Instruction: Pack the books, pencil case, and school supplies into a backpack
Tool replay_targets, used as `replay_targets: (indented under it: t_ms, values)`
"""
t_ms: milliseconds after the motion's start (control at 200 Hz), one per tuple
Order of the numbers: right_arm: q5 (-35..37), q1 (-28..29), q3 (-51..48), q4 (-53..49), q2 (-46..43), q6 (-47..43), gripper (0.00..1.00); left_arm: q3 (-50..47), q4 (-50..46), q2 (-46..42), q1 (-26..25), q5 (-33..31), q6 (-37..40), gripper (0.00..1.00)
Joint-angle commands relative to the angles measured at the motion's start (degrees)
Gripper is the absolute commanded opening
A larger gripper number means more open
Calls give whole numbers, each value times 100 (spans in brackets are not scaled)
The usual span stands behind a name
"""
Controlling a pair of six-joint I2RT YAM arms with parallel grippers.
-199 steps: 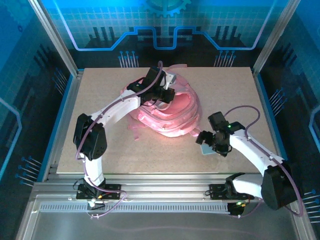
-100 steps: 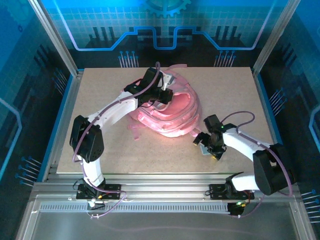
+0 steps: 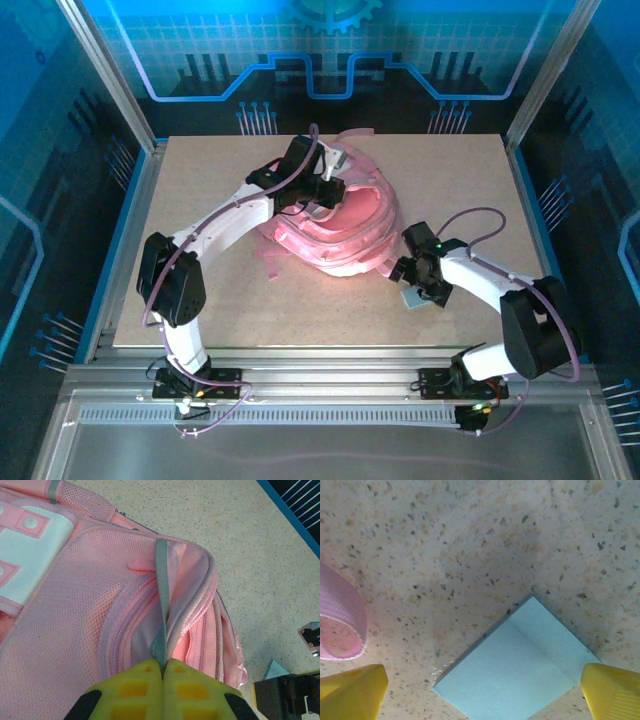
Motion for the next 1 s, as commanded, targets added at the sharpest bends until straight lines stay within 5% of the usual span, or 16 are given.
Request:
replay_targets:
  t_ms: [0, 640, 815, 910, 995]
  values:
    - [377, 171, 69, -549, -55, 181, 100, 49, 472, -444, 8, 215, -116, 0]
    - [290, 154, 106, -166, 479, 451, 99, 3, 520, -460, 9, 200, -89, 0]
    - [347, 197, -52, -30, 291, 451, 81, 32, 524, -458, 22, 192, -62, 0]
    - [334, 197, -148, 50, 190, 442, 63, 40, 531, -466, 21, 177, -67, 0]
    - [334, 197, -178, 57, 145, 442, 62, 41, 528, -462, 18, 180, -73, 0]
